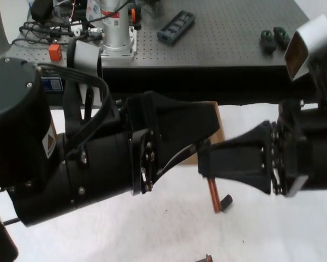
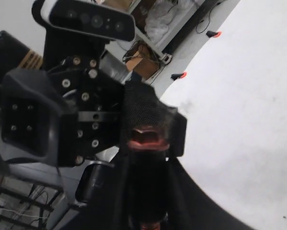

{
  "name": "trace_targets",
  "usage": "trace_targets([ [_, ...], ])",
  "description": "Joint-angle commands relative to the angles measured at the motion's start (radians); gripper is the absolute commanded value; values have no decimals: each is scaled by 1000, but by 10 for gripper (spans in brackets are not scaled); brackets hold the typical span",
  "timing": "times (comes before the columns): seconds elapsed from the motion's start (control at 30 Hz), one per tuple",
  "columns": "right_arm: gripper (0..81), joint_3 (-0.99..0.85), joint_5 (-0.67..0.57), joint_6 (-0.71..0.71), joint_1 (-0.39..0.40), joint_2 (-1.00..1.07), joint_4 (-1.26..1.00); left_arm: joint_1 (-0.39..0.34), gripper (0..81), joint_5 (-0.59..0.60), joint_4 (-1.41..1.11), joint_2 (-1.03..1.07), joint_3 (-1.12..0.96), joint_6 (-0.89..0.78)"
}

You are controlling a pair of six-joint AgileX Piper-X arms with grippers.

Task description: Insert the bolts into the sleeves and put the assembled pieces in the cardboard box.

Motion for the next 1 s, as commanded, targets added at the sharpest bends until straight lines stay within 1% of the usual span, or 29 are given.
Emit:
trace_targets([
  [0.0,3,-7,76,-19,-22,0,-83,-2,411,-20,-7,-3,-8,27],
  [0.2,3,-15,377,-77,-116,29,-293,-2,411,-20,-3,-3,-6,32],
  [0.23,3,-23,396,-86,-135,51,-299,-2,411,-20,-3,-3,-6,32],
  [0.33,3,-65,403,-118,-185,150,-299,-2,411,-20,-3,-3,-6,32],
  [0.43,3,-127,443,-128,-208,290,-299,-2,411,-20,-1,-3,-6,32],
  [0.53,3,-207,489,-125,-216,433,-296,-2,411,-20,-1,-3,-6,32],
  [0.6,3,-279,521,-125,-217,527,-258,-2,411,-16,-2,-3,-6,32],
  [0.73,3,-433,609,-128,-217,728,-113,-2,411,-10,-2,-3,-6,29],
  [0.97,3,-669,667,-128,-217,999,152,-2,411,-10,0,-3,-6,24],
])
